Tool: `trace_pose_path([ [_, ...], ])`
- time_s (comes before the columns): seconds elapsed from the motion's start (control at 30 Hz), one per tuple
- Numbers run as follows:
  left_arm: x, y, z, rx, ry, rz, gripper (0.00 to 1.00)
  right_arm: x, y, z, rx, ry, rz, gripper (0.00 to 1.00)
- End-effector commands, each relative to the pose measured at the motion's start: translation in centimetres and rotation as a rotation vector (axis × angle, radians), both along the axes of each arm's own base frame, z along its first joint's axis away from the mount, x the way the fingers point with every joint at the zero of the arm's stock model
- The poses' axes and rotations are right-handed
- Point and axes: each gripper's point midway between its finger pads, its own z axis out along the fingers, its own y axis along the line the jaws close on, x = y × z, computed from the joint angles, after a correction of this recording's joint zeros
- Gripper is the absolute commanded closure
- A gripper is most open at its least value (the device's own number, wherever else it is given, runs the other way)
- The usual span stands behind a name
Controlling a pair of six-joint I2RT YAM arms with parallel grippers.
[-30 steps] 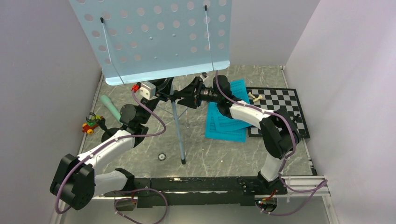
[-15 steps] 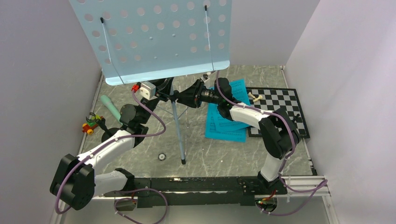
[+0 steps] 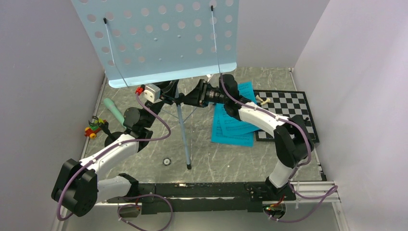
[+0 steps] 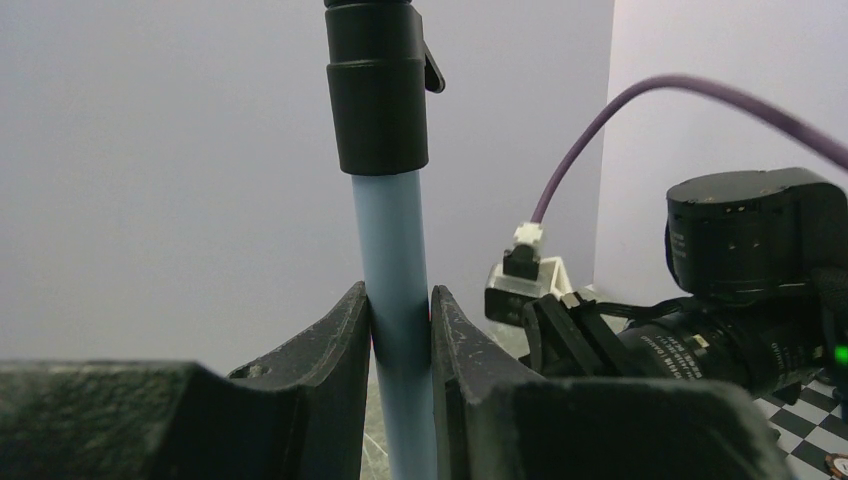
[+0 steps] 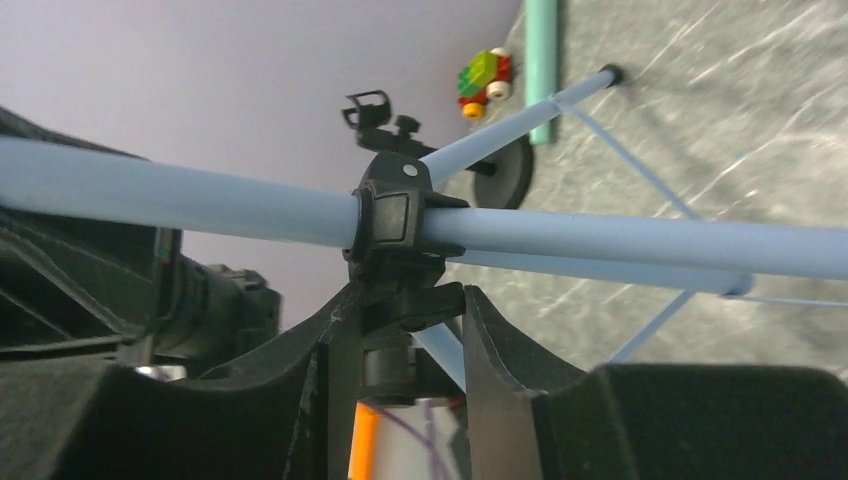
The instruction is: Pack up the instrument practice props
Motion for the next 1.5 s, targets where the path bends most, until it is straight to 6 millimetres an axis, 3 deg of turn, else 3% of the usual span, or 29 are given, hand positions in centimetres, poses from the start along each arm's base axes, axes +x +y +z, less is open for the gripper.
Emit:
trace_pose_path([
  [0.0,-0.8,-1.2,-0.1,0.041,-0.004,-0.060,1.00,3.6,-2.7,-1.0,-0.247,-0.356,-0.153,1.00],
  [0.1,-0.8,-1.2,-0.2,0.043,-0.002,-0.056,1.00,4.0,-3.7,-1.4,-0.302,-0.383,-0.181,1.00],
  [0.17,-0.8,-1.2,-0.2,0.043,-0.002,-0.056,1.00,3.5,-3.7,-0.7,-0.239,-0.341,-0.160,1.00],
  [0.3,-0.7,-1.2,-0.3,0.042,0.000,-0.054,1.00,2.0,-2.9,1.7,-0.008,-0.189,-0.090,0.46],
  [0.4,-0.8,-1.1,-0.1,0.047,-0.005,-0.051,1.00,1.5,-2.7,3.1,0.114,-0.095,-0.042,0.30],
  [0.5,-0.9,-1.0,0.0,0.049,-0.008,-0.046,1.00,1.1,-2.3,4.4,0.207,0.000,-0.010,0.26],
  [0.63,-0.8,-1.1,0.0,0.051,-0.007,-0.049,1.00,0.6,-1.9,5.4,0.277,0.100,0.021,0.34],
  [1.0,-0.7,-1.1,0.1,0.054,-0.009,-0.041,1.00,-1.4,-0.9,3.5,0.088,0.184,0.037,0.43],
  [1.2,-0.8,-1.2,0.1,0.054,-0.004,-0.047,1.00,-0.7,-0.5,3.3,0.110,0.190,0.031,0.54],
  [1.47,-0.9,-1.1,0.0,0.053,0.000,-0.043,1.00,0.9,-0.7,3.3,0.049,0.124,0.005,0.91],
])
